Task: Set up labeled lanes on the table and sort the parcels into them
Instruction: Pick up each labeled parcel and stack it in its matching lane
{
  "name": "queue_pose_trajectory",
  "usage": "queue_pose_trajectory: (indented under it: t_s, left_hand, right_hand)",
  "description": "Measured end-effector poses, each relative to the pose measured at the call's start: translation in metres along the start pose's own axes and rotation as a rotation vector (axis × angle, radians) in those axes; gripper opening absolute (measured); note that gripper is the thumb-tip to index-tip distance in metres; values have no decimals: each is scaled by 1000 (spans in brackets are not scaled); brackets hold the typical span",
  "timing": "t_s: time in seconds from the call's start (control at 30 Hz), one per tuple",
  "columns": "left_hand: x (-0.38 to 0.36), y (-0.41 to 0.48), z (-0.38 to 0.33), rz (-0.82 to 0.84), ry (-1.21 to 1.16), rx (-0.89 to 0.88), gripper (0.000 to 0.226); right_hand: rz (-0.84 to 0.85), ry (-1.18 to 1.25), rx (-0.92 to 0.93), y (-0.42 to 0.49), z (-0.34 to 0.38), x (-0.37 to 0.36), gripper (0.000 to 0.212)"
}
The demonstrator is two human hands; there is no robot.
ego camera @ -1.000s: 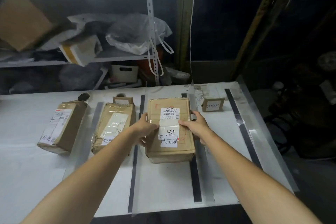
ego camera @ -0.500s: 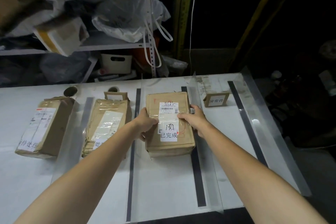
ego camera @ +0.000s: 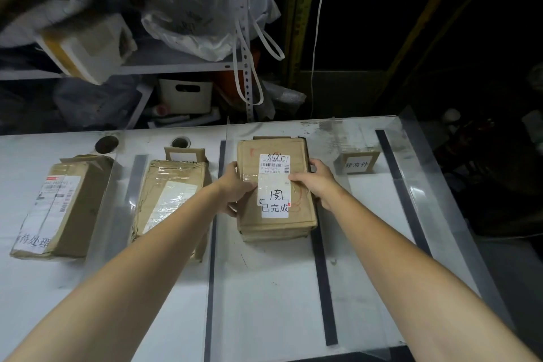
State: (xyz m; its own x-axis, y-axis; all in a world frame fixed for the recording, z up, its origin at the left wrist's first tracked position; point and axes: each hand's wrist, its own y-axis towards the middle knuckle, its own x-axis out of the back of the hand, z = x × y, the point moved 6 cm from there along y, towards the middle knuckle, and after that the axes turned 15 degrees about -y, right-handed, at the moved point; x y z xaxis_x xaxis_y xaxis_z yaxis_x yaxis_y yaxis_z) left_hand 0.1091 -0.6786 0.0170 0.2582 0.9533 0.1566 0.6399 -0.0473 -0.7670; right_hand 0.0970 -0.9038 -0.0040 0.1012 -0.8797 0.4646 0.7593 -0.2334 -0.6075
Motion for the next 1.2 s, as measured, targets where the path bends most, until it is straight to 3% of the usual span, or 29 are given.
queue_pose_trajectory:
  t_s: [0.17, 0.47, 0.67, 0.87, 1.03, 1.2]
  left_hand:
    - [0, -3, -3, -12, 65, 0, 63]
    - [3, -19, -21, -34, 234, -54, 51]
    - [7, -38, -37, -78, 426, -183, 59]
    - [4, -67, -60, -141, 796, -343, 55]
    - [-8, -83, -77, -159, 836, -449, 52]
    - [-45, -80, -83, -147, 888, -525, 51]
  right_hand:
    - [7, -50, -2, -5, 5, 2, 76]
    - [42, -390, 34, -21, 34, 11, 37]
    - [71, -628, 88, -50, 52, 24, 40]
    - [97, -823, 171, -78, 72, 32, 61]
    - [62, -849, 226, -101, 82, 47, 47]
    - [-23, -839, 179, -114, 51, 81, 63]
